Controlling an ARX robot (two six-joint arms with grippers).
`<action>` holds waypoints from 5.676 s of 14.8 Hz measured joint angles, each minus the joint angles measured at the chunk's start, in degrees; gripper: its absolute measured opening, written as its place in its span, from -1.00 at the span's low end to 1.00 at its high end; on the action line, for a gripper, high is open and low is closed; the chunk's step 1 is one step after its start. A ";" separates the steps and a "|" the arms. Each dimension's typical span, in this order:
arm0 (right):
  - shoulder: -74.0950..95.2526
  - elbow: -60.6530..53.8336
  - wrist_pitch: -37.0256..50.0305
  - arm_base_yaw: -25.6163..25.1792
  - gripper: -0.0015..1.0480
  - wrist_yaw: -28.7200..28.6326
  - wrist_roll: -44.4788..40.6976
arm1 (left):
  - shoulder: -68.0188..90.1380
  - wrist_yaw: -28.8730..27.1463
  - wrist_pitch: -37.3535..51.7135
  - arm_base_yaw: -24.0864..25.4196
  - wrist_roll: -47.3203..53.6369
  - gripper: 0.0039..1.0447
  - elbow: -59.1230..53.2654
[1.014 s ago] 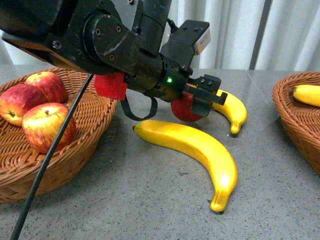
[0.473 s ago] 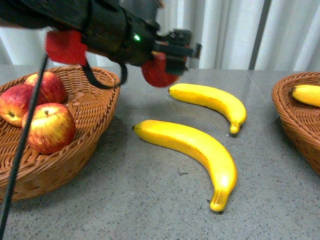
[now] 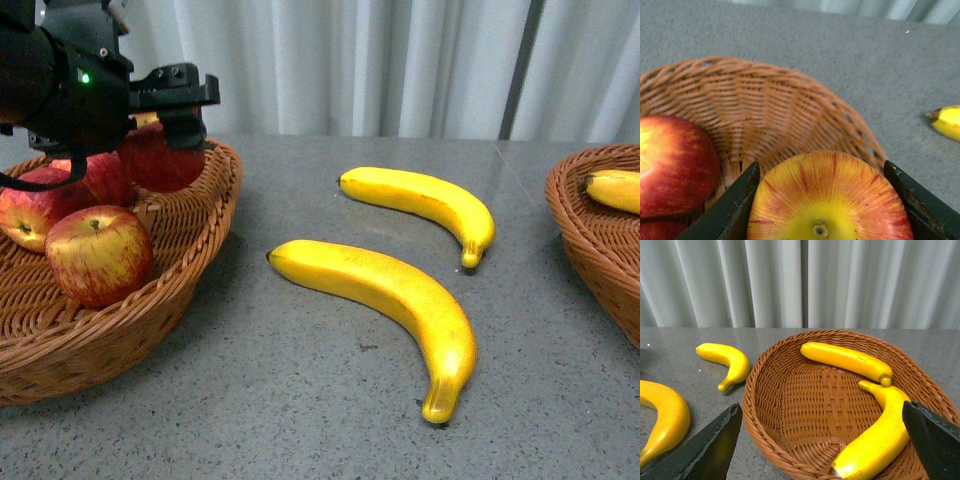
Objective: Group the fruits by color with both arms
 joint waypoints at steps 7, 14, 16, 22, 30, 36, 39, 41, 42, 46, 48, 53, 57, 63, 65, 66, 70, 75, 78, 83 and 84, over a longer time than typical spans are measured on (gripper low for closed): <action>0.00 0.00 0.00 0.00 0.87 0.00 -0.02 | -12.81 -1.38 7.32 -1.46 0.63 0.88 -7.98; 0.00 0.00 0.00 0.00 0.87 0.00 -0.02 | -44.19 -11.85 17.75 -9.81 3.50 0.87 -37.66; 0.00 0.00 0.00 0.00 0.87 0.00 -0.02 | -48.37 -17.20 30.88 -10.47 5.64 0.51 -49.55; 0.00 0.00 -0.02 0.00 0.87 0.00 -0.02 | -63.56 -9.03 27.34 -0.81 6.16 -0.71 -61.35; 0.00 0.00 0.02 0.00 0.87 -0.02 -0.02 | -78.68 0.79 16.57 9.09 6.36 -0.98 -64.70; 0.00 0.00 0.00 0.00 0.87 0.00 -0.02 | -87.43 0.94 7.67 8.90 6.36 -0.98 -64.70; 0.00 0.00 0.00 0.00 0.87 0.00 -0.02 | -90.44 0.94 4.79 8.90 6.36 -0.98 -64.70; 0.00 0.00 0.00 0.00 0.87 0.00 -0.02 | -92.19 0.94 2.97 8.90 6.36 -0.98 -64.70; 0.00 0.00 0.00 0.00 0.87 0.00 -0.02 | -93.20 0.94 2.05 8.90 6.36 -0.98 -64.70; 0.00 0.00 0.00 0.00 0.87 -0.02 -0.02 | -102.99 0.87 -8.44 8.90 6.40 -0.98 -64.65; 0.00 0.00 0.02 0.00 0.87 0.00 -0.02 | -102.99 0.92 -8.59 8.90 6.38 -0.68 -64.67; 0.00 0.00 0.02 0.00 0.87 0.00 -0.02 | -102.99 0.92 -8.59 8.90 6.40 0.50 -64.67; 18.32 4.90 13.14 3.15 0.87 -10.29 7.37 | -102.99 0.94 -8.59 8.90 6.56 0.88 -64.67; 78.93 42.80 24.50 30.86 0.87 -3.45 0.00 | -102.99 0.92 -8.59 8.90 6.56 0.88 -64.67; 88.67 51.65 18.69 33.70 0.87 -2.93 -2.43 | -102.99 0.94 -8.59 8.90 6.56 0.88 -64.67; 92.04 55.21 15.52 34.25 0.87 -2.08 -3.93 | -102.99 0.94 -8.59 8.90 6.56 0.88 -64.67; 99.32 60.35 1.70 34.86 0.87 0.11 -8.11 | -102.99 0.94 -8.59 8.90 6.56 0.88 -64.67; 104.28 64.50 -1.44 32.33 0.87 3.10 -11.74 | -102.99 0.94 -8.59 8.90 6.56 0.88 -64.67; 107.21 65.99 -4.79 30.62 0.87 2.86 -12.13 | -102.99 0.96 -8.59 8.90 6.56 0.88 -64.67; 108.80 67.10 -7.93 30.36 0.87 1.05 -12.26 | -102.99 0.94 -8.59 8.90 6.56 0.88 -64.67; 109.02 66.99 -7.93 30.40 0.87 1.07 -12.66 | -102.99 0.94 -8.59 8.90 6.56 0.88 -64.67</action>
